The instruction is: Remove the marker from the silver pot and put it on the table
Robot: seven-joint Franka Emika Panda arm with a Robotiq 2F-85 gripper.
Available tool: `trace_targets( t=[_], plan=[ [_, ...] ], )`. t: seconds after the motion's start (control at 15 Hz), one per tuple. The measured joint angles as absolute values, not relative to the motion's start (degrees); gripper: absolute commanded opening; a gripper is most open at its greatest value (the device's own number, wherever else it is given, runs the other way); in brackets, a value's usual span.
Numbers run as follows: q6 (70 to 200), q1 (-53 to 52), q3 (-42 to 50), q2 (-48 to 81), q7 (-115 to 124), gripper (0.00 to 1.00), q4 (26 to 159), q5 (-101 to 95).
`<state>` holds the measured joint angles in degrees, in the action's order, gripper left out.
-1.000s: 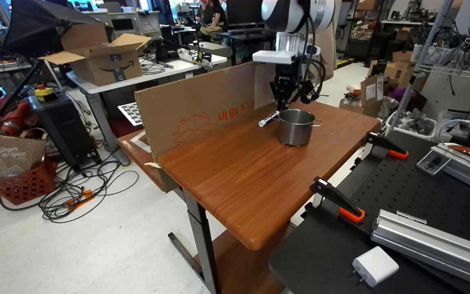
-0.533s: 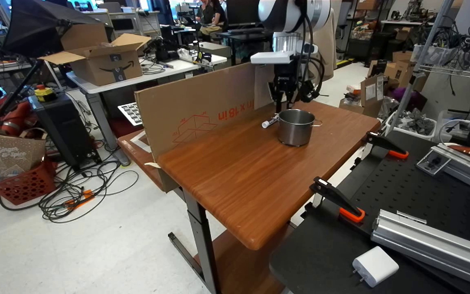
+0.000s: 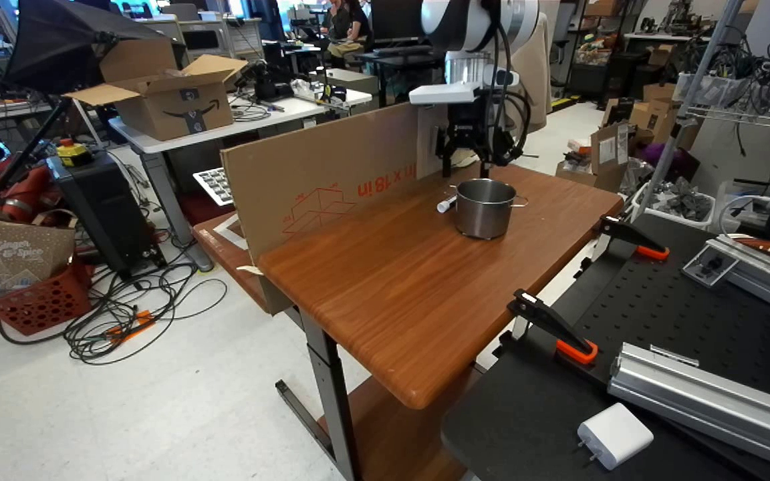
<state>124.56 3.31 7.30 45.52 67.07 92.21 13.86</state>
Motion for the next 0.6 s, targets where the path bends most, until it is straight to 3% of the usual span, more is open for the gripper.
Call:
trace_targets(
  t=[0.6],
  plan=[
    [122.7, 3.2, 7.0, 39.6, 59.8, 1.00, 97.0, 13.9]
  ],
)
